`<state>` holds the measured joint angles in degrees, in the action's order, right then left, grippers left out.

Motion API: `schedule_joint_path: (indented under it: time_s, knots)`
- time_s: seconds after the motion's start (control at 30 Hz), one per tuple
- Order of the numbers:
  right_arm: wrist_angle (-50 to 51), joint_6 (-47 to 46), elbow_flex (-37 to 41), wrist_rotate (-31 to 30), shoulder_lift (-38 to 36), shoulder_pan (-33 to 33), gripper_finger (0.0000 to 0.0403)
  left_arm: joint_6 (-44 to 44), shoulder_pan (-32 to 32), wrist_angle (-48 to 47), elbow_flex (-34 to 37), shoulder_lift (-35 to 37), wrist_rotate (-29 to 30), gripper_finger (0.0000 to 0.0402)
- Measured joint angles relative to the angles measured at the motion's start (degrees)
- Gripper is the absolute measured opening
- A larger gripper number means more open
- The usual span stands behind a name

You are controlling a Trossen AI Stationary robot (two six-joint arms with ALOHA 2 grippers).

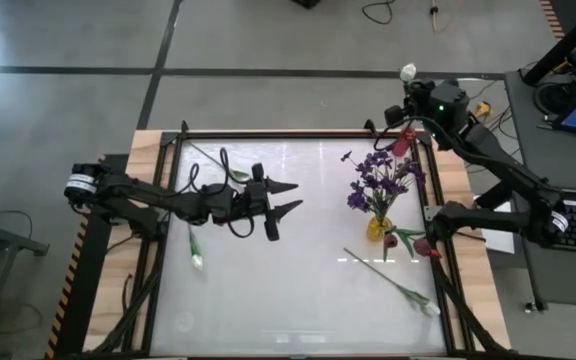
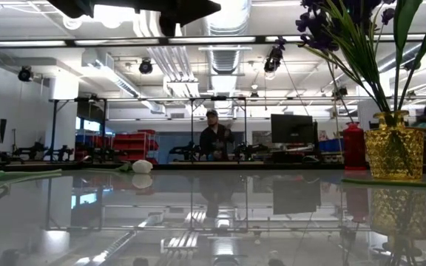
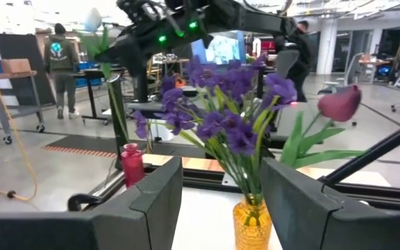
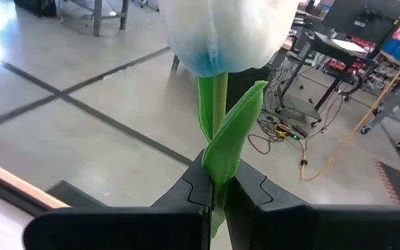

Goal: Sort flowers into vase by color
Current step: Put the lower middle white flower into the red vase

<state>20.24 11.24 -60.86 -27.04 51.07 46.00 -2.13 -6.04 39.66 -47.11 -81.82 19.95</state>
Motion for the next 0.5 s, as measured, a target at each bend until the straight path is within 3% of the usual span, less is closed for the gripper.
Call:
schedule_joint_path:
  time_s: [0.5]
  knots:
    - [-1.6,7.0,5.7,-3.0,0.1,0.0,0.0012,0.1,-1.0,-0.3,0.0,0.0,0.0,0.0179]
